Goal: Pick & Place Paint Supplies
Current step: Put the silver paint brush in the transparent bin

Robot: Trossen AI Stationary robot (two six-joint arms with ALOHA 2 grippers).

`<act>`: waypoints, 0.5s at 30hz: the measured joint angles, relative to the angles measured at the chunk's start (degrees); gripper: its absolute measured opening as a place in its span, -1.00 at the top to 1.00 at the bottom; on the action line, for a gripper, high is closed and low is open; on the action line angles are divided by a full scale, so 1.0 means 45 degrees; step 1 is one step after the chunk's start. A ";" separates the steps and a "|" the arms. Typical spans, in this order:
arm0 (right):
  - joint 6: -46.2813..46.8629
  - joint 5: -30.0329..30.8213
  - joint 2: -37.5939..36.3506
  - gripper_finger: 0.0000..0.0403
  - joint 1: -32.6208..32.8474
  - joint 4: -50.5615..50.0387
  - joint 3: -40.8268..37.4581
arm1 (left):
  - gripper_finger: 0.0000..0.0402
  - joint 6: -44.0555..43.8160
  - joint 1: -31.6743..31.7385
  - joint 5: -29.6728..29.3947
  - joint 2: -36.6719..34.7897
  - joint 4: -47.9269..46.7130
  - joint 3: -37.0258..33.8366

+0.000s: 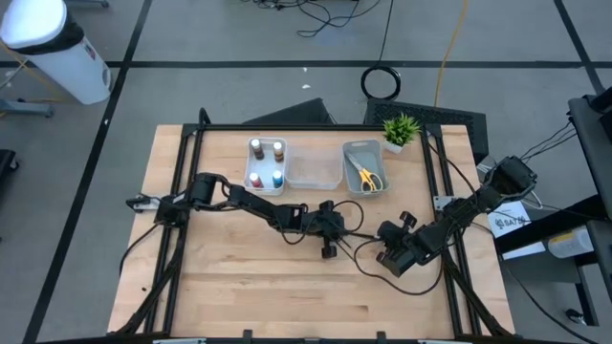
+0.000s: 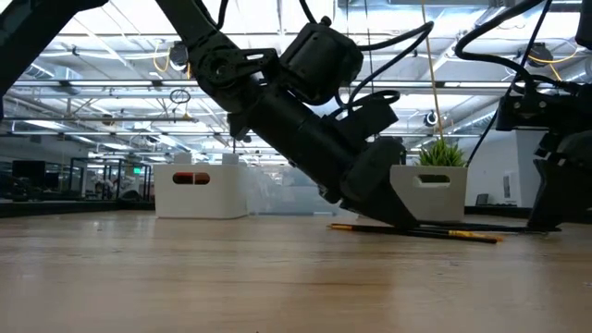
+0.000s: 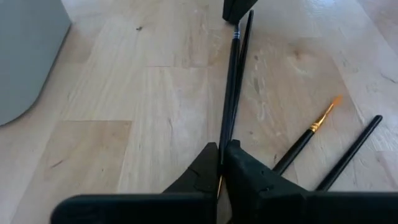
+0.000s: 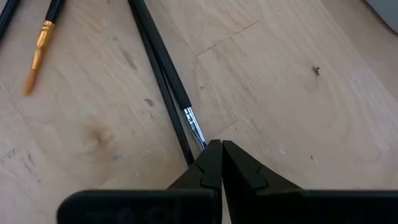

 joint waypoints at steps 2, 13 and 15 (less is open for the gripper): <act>-0.0002 0.0011 0.0000 1.00 0.0000 0.0015 0.0000 | 0.93 0.0229 0.0000 0.0077 0.0000 0.0001 0.0000; -0.0114 -0.0017 0.0000 1.00 0.0005 0.0297 -0.0009 | 0.94 0.0221 -0.0032 0.0076 -0.0918 -0.0409 -0.0034; -0.0227 -0.0128 -0.0010 1.00 0.0005 0.0323 -0.0005 | 0.94 0.0352 -0.0093 -0.0234 -0.1250 -0.0576 -0.0024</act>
